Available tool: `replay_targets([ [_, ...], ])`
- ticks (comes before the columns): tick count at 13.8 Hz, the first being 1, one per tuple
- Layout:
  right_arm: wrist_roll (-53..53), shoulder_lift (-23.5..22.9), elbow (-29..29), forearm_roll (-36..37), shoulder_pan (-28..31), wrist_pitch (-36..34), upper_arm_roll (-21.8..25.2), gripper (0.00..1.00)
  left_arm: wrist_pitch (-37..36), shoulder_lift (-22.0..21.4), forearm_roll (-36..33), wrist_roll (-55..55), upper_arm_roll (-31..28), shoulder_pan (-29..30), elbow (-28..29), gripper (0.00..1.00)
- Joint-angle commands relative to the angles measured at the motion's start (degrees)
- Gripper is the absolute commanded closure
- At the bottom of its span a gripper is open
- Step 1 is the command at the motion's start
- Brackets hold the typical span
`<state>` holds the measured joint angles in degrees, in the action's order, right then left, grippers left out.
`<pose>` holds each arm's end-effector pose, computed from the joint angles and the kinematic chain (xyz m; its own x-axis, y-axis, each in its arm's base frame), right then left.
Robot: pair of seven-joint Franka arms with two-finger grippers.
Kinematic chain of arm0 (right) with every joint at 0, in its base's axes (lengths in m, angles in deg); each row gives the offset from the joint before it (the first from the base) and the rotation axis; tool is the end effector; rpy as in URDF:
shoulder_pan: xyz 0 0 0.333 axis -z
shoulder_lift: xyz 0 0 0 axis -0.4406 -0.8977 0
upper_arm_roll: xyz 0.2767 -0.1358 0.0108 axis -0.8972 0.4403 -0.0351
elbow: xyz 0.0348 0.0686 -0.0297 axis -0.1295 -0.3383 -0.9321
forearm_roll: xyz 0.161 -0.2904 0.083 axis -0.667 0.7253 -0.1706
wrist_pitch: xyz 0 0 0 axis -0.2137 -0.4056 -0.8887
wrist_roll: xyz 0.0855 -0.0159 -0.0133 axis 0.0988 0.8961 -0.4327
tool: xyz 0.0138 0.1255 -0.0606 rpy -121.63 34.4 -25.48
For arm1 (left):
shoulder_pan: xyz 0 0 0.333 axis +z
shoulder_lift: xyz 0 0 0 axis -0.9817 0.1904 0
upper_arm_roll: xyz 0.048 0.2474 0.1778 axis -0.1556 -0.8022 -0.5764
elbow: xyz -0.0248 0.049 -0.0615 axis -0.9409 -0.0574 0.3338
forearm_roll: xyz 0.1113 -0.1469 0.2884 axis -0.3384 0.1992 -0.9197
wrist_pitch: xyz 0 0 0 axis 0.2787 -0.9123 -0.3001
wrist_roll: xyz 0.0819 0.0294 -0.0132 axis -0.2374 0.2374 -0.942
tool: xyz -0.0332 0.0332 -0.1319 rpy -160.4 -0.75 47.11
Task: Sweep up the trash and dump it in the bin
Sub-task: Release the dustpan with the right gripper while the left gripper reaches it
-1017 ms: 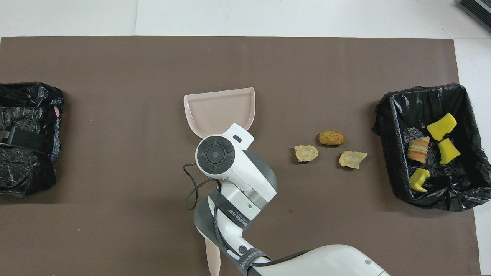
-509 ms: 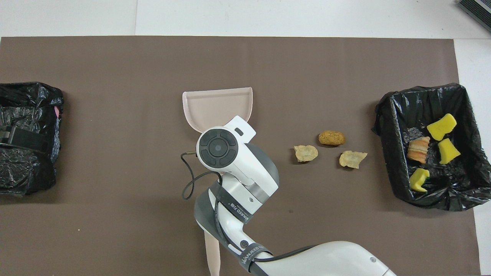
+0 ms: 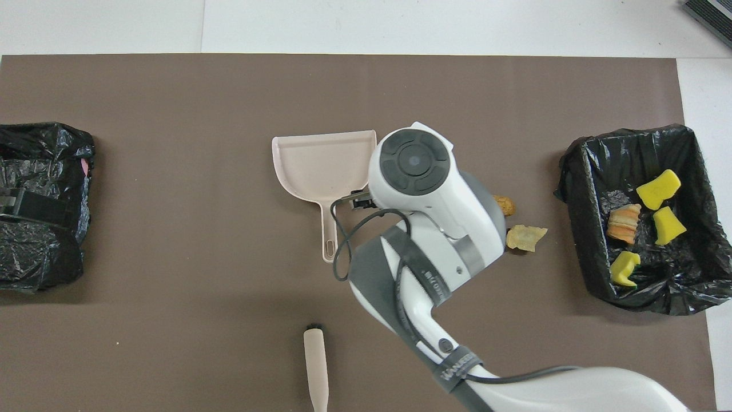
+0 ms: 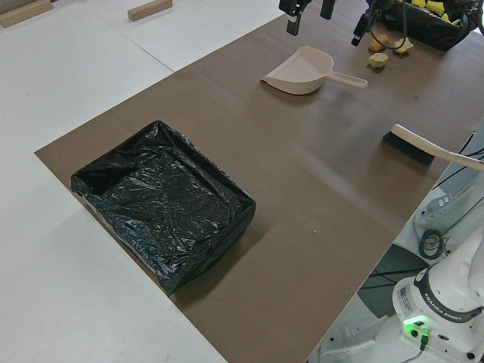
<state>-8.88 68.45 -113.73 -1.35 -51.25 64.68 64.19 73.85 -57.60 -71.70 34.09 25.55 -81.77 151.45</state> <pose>0.5411 0.2935 0.4208 0.9785 0.1953 0.0669 0.1931 -0.9804 0.0388 0.4663 -0.0352 0.6186 0.9846 -0.1641 -0.0606 -0.1638 -0.9864 0.0085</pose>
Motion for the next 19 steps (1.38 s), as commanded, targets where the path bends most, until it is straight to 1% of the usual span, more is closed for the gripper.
replay_targets([
  [1,-12.2,2.3,-0.6,-1.1,6.0,-2.2,-0.6,0.0,-0.3,-1.4,0.1,-0.4,0.1,-0.3,1.6,0.0],
  [3,-18.9,2.8,-0.6,-1.0,9.5,-2.5,-0.5,0.0,-0.2,-1.4,0.1,-0.3,0.5,-0.4,1.5,0.0],
  [6,-25.3,3.4,-0.6,0.0,14.2,-2.5,-0.5,0.0,-0.2,-1.4,0.2,-0.3,0.6,-0.5,1.5,0.0],
  [8,-29.9,4.1,-0.6,0.1,17.3,-3.7,-0.4,0.0,1.0,-1.4,0.6,-0.5,0.8,-0.8,1.9,0.0],
  [9,-30.4,5.2,-0.6,-0.3,19.5,-4.4,-0.4,0.0,2.8,-1.2,0.8,-0.5,1.3,-2.0,2.6,0.0],
  [10,-30.4,6.3,-0.6,-0.1,21.5,-4.6,-0.4,0.0,5.7,-1.1,0.9,-1.1,1.4,-4.7,4.8,0.0],
  [13,-30.5,7.8,-0.5,-0.1,25.4,-4.4,-0.3,0.0,18.0,0.2,0.9,-14.3,1.5,-12.5,11.7,0.0],
  [15,-29.8,10.6,-0.6,-1.3,28.1,-5.0,-0.3,0.0,25.3,2.0,0.9,-19.4,1.5,-16.6,14.9,0.0],
  [16,-28.6,11.8,-0.6,-1.4,28.8,-7.1,-0.3,0.0,26.8,3.9,0.9,-21.0,1.5,-18.4,15.1,0.0],
  [17,-26.1,12.9,-0.6,-1.4,29.1,-9.3,-0.1,0.0,28.1,6.0,0.8,-22.6,1.5,-20.3,15.0,0.0],
  [19,-24.3,15.5,-0.6,-1.4,30.1,-12.3,0.6,0.0,34.6,12.3,0.2,-27.8,1.5,-24.2,14.9,0.0],
])
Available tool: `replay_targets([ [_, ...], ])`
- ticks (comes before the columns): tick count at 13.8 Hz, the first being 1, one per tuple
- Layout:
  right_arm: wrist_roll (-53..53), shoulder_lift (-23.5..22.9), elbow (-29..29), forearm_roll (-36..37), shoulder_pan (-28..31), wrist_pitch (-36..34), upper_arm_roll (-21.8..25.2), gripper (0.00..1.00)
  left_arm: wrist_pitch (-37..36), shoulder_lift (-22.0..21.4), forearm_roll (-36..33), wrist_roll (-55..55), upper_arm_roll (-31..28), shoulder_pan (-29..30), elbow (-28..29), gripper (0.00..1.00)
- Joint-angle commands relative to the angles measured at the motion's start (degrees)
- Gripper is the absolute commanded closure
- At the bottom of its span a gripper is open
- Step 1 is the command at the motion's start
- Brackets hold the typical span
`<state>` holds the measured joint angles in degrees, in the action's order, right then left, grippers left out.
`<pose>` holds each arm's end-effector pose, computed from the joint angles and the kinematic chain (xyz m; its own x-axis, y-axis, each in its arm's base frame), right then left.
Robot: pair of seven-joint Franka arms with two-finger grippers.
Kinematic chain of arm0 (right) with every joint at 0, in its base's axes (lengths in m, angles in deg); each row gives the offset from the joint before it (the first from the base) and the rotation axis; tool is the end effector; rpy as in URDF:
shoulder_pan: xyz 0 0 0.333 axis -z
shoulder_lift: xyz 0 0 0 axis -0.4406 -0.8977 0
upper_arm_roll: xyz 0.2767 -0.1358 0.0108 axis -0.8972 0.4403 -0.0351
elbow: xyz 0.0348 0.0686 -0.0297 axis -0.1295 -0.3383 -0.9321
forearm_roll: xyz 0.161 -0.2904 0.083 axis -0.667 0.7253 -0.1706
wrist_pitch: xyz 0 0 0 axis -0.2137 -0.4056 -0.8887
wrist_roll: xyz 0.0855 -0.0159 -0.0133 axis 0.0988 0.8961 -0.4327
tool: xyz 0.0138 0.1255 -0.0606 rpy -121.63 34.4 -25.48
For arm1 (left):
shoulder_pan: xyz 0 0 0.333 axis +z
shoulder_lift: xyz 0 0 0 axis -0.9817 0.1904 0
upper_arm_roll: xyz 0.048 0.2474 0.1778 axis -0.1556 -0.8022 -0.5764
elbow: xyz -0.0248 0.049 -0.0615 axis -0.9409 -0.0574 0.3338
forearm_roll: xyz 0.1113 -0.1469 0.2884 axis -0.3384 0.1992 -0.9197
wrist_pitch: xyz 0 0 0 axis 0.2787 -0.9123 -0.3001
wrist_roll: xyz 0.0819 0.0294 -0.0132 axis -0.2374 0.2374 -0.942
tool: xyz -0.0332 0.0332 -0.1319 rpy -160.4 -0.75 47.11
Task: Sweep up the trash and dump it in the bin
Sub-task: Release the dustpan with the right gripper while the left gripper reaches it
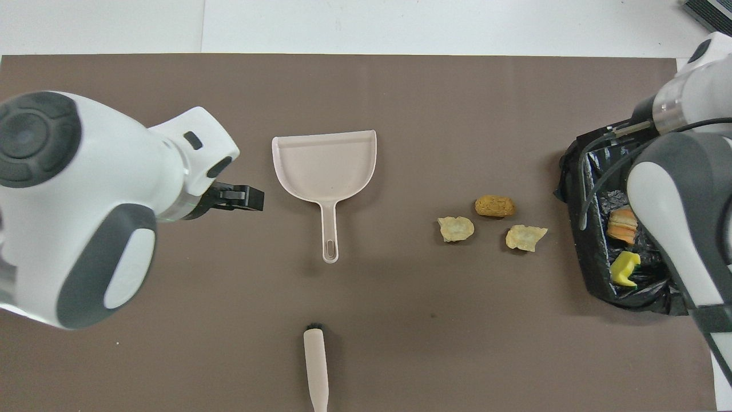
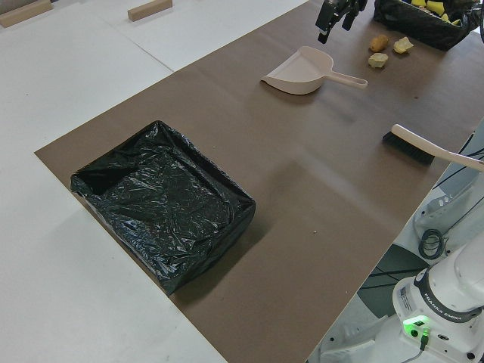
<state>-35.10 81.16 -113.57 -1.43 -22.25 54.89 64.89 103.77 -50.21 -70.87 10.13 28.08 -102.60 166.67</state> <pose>0.5608 -0.0117 0.5359 0.9878 0.1251 0.0928 0.1166 -0.9889 0.0923 0.4836 -0.2533 0.4862 0.9878 -0.1457 0.0554 -0.1481 -0.9880 0.0436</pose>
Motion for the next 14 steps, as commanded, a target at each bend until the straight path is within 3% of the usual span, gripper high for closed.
replay_targets([
  [1,2.0,3.9,-0.7,-1.3,1.3,-3.7,0.1,0.0,8.1,8.0,-0.7,-7.0,-1.1,-5.0,-0.5,0.0],
  [7,4.4,7.9,-3.4,-6.4,3.8,-8.2,0.3,0.0,18.5,17.2,-0.7,-14.9,-1.1,-8.9,-0.3,0.0],
  [10,4.5,8.6,-4.7,-6.4,3.1,-7.9,0.0,0.0,18.2,18.0,-0.7,-15.2,-1.1,-9.4,-0.3,0.0],
  [11,4.4,8.5,-4.6,-6.4,3.1,-7.9,-0.3,0.0,18.1,18.0,-1.1,-15.2,-1.2,-9.4,-0.4,0.1],
  [12,4.2,8.5,-4.5,-6.4,3.1,-7.9,-0.3,0.0,17.6,17.9,-2.3,-15.1,-1.2,-9.5,-0.4,0.33],
  [14,3.9,8.3,-4.3,-6.4,3.1,-7.9,-0.3,0.0,15.3,17.7,-6.3,-14.9,-1.2,-9.4,-1.1,0.67],
])
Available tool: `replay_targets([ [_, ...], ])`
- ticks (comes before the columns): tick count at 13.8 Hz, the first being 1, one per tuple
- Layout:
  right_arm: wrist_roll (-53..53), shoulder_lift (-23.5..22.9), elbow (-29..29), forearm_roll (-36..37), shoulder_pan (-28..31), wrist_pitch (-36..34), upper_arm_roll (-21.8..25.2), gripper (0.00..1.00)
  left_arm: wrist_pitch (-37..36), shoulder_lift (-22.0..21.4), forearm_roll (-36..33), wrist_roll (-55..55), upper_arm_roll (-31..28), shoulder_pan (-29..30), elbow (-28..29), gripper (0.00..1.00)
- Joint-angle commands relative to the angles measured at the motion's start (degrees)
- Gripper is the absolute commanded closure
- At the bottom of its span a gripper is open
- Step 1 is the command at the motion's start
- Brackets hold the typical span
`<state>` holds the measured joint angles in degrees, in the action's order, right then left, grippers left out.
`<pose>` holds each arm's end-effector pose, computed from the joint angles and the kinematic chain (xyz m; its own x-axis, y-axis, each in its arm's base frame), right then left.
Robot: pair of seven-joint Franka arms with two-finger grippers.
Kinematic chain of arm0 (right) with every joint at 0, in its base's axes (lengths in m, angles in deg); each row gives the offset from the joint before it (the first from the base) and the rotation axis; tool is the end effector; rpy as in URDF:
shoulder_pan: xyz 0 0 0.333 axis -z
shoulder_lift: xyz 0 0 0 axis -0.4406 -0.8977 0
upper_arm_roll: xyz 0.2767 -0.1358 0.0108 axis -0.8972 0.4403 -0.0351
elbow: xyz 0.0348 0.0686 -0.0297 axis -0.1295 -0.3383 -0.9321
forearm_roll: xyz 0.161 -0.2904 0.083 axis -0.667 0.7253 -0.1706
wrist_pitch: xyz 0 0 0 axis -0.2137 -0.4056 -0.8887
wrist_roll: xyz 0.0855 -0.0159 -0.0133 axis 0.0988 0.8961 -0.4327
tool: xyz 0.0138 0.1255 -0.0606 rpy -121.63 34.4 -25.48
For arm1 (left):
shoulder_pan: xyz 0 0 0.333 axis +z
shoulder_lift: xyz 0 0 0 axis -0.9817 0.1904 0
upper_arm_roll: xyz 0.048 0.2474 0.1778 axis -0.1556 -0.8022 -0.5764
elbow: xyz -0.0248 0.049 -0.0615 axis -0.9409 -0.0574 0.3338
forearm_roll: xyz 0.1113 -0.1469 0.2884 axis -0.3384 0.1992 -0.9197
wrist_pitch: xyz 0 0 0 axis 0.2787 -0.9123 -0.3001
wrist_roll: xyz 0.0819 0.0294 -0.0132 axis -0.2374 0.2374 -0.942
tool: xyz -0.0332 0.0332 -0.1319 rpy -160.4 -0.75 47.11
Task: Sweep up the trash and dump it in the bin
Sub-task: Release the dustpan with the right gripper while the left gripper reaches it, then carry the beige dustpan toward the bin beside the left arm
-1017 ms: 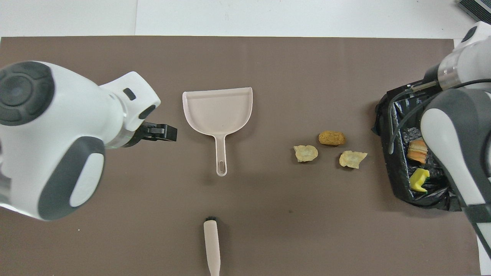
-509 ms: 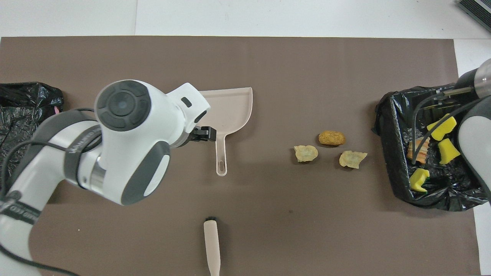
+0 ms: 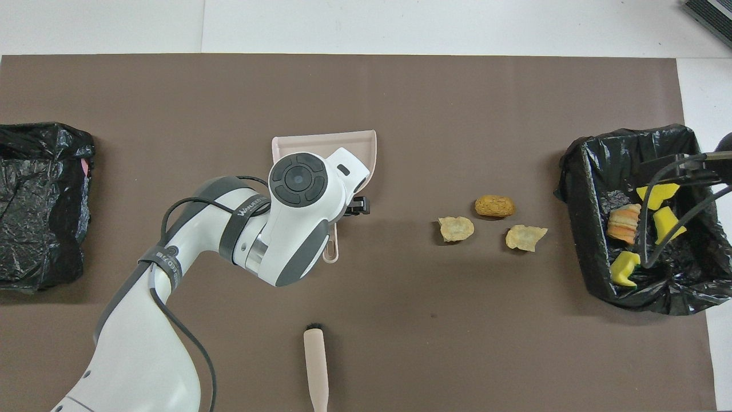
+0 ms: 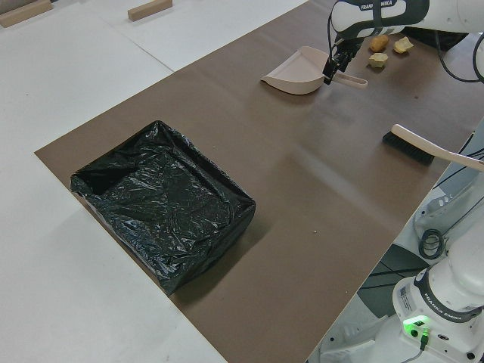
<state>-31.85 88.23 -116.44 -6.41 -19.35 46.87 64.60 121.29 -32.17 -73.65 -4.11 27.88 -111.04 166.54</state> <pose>0.5104 -0.0231 0.5660 0.9994 0.0036 0.0357 0.0034 -1.0000 0.0064 0.4993 -0.3541 0.3335 0.9969 -0.0599 0.0505 -0.0616 -0.9975 0.0334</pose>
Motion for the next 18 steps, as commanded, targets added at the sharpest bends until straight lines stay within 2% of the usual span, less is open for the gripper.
replay_targets([
  [1,0.7,1.3,-1.4,-1.5,0.2,0.1,0.0,0.0,-2.2,-0.6,-5.7,-0.3,-0.9,-0.8,-1.1,0.81],
  [2,0.7,1.3,-1.4,-1.4,0.2,0.1,-0.1,0.0,-2.4,-0.7,-6.7,-0.2,-0.9,-0.7,-1.1,0.94],
  [3,0.7,1.3,-1.4,-1.4,0.2,0.1,-0.1,0.0,-2.5,-0.9,-7.0,0.3,-0.9,-0.9,-0.9,1.0],
  [5,0.7,1.3,-1.4,-1.4,0.2,0.1,-0.1,0.0,-5.4,-3.0,-7.8,7.3,-1.0,-0.1,-0.9,1.0],
  [8,0.6,1.3,-1.4,-1.5,0.2,0.1,-0.1,0.0,-10.9,-6.0,-7.7,25.5,-1.5,2.8,-1.0,1.0],
  [14,0.6,1.3,-1.4,-1.5,0.2,0.1,-0.1,0.0,-10.8,-5.4,-7.8,58.6,-1.5,12.2,-1.8,1.0],
  [18,0.7,1.3,-1.4,-1.5,0.2,0.1,-0.1,0.0,-15.0,-6.3,-8.6,76.7,-1.6,14.8,-2.6,1.0],
])
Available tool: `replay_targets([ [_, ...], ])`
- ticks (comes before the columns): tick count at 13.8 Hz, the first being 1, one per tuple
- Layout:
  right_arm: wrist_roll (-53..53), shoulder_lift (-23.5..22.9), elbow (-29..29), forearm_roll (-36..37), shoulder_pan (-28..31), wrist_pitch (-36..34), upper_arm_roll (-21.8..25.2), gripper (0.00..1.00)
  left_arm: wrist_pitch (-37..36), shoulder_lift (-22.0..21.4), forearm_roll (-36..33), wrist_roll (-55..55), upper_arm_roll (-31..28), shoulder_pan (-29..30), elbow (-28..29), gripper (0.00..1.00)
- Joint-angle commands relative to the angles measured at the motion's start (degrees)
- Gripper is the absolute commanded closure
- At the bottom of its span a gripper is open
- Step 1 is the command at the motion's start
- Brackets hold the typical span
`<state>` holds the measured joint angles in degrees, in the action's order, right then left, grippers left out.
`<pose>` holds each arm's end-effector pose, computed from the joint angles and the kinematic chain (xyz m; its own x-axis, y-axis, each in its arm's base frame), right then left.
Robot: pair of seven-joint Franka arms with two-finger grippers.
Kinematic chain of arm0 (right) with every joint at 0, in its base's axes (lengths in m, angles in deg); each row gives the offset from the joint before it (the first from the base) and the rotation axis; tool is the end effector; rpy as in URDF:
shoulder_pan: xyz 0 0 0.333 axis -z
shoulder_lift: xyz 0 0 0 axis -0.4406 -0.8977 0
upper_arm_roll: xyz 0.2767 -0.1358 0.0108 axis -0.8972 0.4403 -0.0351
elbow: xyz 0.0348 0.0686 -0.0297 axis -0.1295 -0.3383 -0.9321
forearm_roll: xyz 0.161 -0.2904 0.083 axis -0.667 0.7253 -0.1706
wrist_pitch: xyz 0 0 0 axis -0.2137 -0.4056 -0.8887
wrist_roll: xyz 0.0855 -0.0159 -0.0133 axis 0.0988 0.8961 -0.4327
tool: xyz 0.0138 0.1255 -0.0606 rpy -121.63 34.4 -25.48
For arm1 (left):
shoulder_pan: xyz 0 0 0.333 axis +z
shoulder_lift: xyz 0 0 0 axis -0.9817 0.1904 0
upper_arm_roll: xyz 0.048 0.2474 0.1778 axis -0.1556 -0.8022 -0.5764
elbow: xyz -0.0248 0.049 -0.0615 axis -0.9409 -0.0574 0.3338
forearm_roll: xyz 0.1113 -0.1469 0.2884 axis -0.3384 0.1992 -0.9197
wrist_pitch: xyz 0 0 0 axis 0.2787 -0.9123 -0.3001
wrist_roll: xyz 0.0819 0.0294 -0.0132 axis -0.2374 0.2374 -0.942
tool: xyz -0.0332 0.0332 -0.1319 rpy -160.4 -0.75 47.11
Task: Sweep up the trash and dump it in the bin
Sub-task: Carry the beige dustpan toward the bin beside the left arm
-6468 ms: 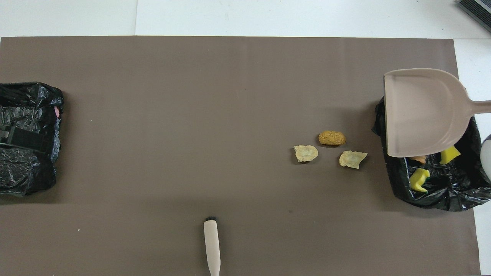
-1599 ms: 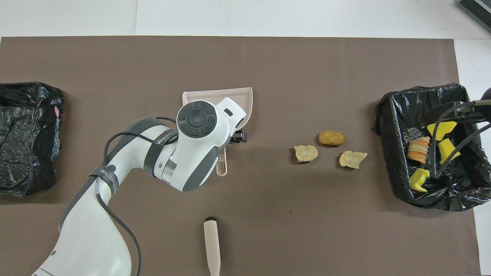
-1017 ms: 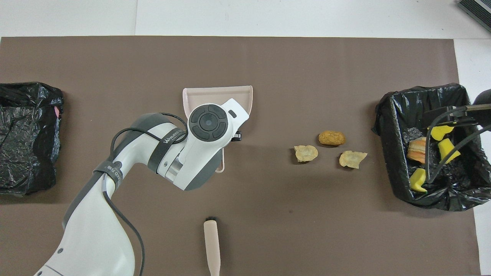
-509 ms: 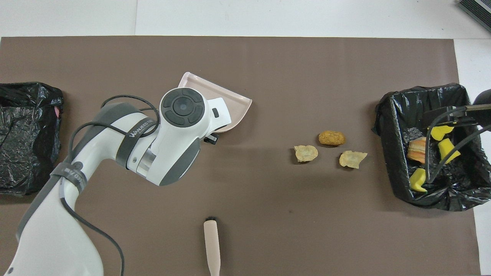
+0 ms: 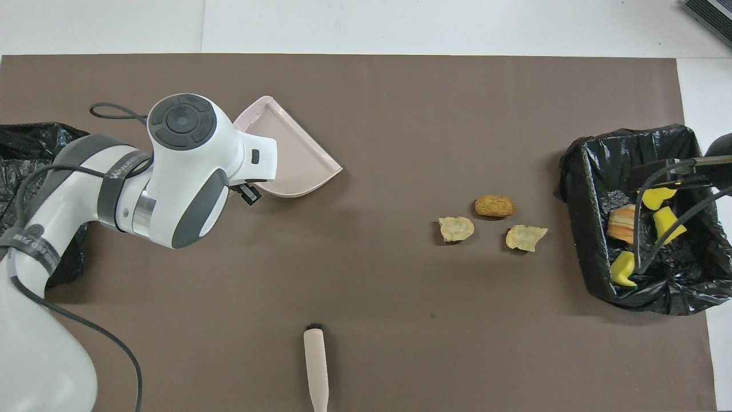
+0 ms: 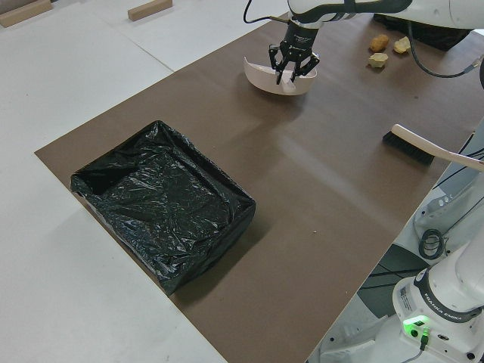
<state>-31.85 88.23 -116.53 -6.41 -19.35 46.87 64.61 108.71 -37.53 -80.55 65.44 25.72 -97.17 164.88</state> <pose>0.5102 -0.0232 0.5654 0.9994 0.0034 0.0341 0.0032 -1.0000 0.0064 0.5570 -0.1846 0.3824 0.4997 -0.8595 -0.1075 -0.8661 -0.4940 -0.0759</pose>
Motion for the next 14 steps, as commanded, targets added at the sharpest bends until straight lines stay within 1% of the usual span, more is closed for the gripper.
replay_targets([
  [1,0.6,1.3,-1.3,-1.5,0.2,0.1,-0.1,0.0,-2.7,-1.3,-2.4,11.1,0.6,1.1,-1.6,1.0],
  [2,0.6,1.3,-1.3,-1.5,0.2,0.1,-0.1,0.0,-2.7,-1.3,-2.5,13.8,0.6,1.3,-1.6,1.0],
  [4,0.6,1.3,-1.3,-1.5,0.2,0.1,-0.1,0.0,-3.8,-1.4,-2.8,15.8,0.6,1.2,-1.6,1.0],
  [6,0.6,1.3,-1.3,-1.5,0.2,0.1,-0.1,0.0,-7.0,-1.7,-3.2,15.8,0.6,0.9,-1.6,1.0],
  [9,0.6,1.3,-1.3,-1.5,0.1,0.1,-0.1,0.0,-6.5,-2.2,-3.9,16.4,0.8,0.6,-0.7,1.0],
  [12,0.7,1.3,-1.3,-1.5,0.2,0.1,-0.1,0.0,-6.1,-2.6,-3.9,19.5,0.8,0.5,0.2,1.0],
  [14,0.6,1.3,-1.3,-1.5,0.2,0.1,-0.1,0.0,-5.7,-4.0,-4.0,22.5,0.8,0.4,2.6,1.0],
])
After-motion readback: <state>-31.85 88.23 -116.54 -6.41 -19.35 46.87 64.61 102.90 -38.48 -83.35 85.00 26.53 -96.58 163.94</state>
